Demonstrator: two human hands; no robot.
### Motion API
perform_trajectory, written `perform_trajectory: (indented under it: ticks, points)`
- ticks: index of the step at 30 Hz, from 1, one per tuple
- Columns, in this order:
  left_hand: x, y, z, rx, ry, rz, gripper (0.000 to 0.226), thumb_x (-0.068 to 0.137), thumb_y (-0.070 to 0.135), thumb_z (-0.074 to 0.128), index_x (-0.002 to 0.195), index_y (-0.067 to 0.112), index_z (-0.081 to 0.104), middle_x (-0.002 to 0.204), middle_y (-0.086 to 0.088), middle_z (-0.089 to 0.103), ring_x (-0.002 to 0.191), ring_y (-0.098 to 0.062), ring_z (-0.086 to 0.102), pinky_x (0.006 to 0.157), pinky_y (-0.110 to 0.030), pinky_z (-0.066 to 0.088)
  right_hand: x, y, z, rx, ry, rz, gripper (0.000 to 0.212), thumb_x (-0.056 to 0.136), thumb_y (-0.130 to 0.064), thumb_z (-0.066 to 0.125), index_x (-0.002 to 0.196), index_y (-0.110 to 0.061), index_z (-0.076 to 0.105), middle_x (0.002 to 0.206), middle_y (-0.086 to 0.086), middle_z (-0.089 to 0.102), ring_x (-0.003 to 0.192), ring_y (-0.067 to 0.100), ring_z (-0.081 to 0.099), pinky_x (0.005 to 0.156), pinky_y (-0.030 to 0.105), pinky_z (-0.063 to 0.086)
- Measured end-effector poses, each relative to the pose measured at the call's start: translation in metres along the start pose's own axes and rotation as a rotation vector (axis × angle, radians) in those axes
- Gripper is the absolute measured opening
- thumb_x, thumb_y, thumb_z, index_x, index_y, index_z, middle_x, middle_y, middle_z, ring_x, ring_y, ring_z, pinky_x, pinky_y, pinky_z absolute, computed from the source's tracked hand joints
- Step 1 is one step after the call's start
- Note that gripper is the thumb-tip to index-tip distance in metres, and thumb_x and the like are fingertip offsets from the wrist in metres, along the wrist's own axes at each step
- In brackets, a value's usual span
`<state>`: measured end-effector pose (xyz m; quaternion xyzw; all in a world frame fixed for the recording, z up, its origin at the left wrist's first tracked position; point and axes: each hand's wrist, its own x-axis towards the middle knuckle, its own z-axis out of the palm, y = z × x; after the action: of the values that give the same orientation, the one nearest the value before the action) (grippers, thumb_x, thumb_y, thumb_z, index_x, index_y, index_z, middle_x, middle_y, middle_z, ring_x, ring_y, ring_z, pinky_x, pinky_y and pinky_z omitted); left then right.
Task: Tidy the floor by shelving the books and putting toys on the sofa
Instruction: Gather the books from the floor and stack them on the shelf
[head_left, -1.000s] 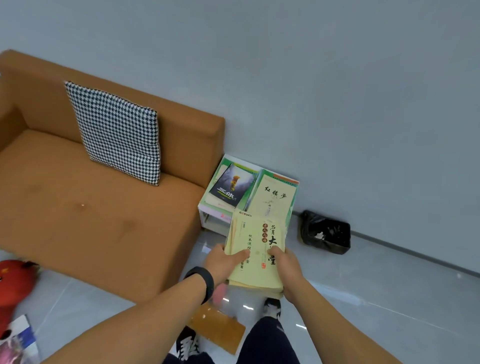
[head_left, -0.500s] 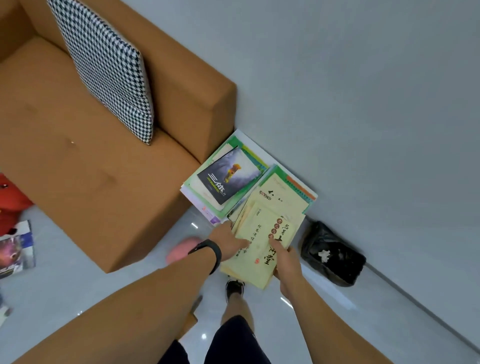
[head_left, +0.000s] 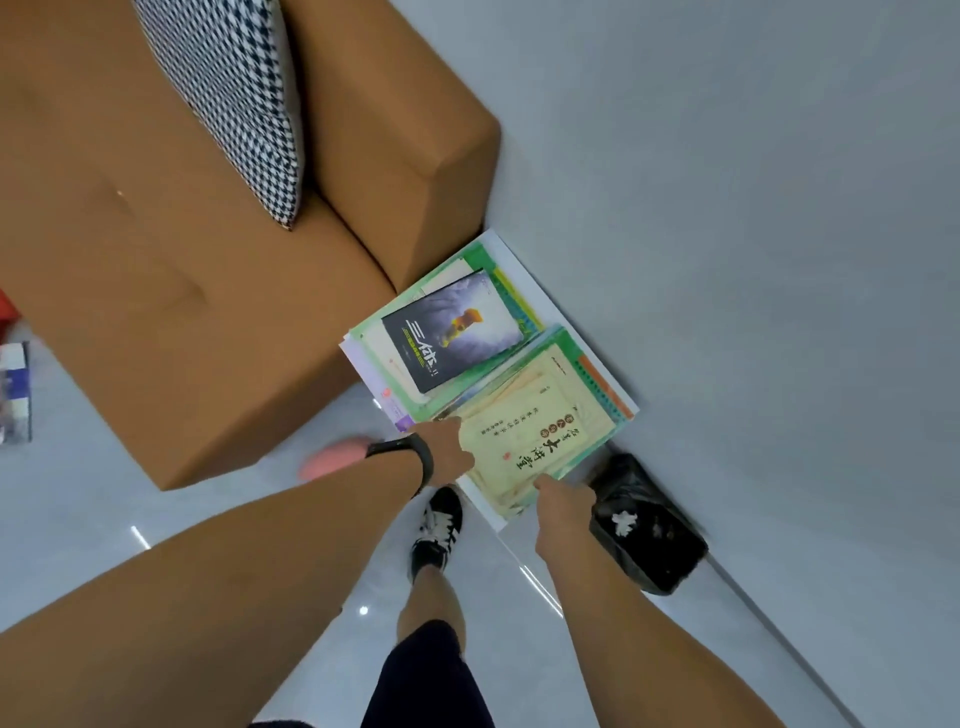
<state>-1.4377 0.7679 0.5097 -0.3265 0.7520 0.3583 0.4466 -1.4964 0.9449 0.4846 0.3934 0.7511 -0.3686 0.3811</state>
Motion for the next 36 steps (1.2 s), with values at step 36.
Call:
perform_trajectory:
  ticks: [36]
  points:
    - [-0.421,-0.742,0.226,-1.375,0.688,-0.443,0.028,0.101,0.029,0.046,0.117,0.015,0.065,0.118,-0.005,0.068,0.109,-0.026,0.062,0.095,-0.036,0.05,-0.553,0.454,0.443,-1.582,-1.001,-1.051,0.014,0.096,-0.029,0.063,0.109,-0.022,0.065,0.101,0.003,0.07,0.075,0.016,0.067,0.067,0.025,0.046]
